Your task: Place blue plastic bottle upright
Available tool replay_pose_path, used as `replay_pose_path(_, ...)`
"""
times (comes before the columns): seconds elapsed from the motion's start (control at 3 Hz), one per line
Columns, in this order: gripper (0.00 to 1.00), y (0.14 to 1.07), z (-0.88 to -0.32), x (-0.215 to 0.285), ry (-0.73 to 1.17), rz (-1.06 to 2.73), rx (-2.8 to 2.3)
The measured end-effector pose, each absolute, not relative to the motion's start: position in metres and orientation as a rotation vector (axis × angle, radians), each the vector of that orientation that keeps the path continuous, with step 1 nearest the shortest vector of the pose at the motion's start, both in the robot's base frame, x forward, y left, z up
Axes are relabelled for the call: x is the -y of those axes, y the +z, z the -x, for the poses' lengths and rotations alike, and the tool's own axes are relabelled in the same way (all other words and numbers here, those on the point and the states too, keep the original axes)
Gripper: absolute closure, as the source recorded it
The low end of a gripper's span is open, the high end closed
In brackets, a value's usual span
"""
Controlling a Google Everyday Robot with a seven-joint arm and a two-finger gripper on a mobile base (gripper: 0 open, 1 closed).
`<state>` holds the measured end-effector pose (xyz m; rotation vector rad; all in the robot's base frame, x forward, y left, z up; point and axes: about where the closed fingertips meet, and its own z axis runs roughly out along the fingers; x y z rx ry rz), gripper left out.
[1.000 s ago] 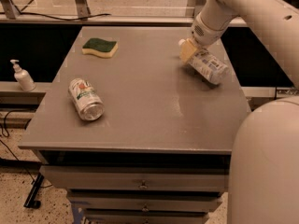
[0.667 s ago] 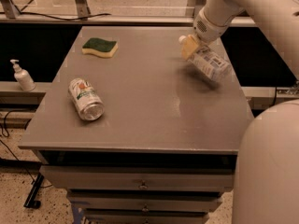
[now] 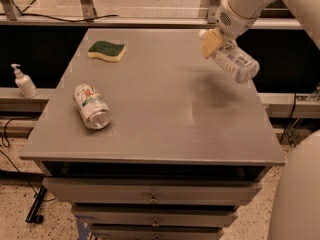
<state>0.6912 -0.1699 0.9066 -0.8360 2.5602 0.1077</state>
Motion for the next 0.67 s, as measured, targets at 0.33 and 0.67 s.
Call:
replay_pose_path(0.33, 1.0, 0.937, -0.673, 0.174, 0.186, 0.797, -2.47)
replay_pose_path(0.67, 1.0, 0.982, -0.67, 0.176, 0.362, 0.752, -2.245)
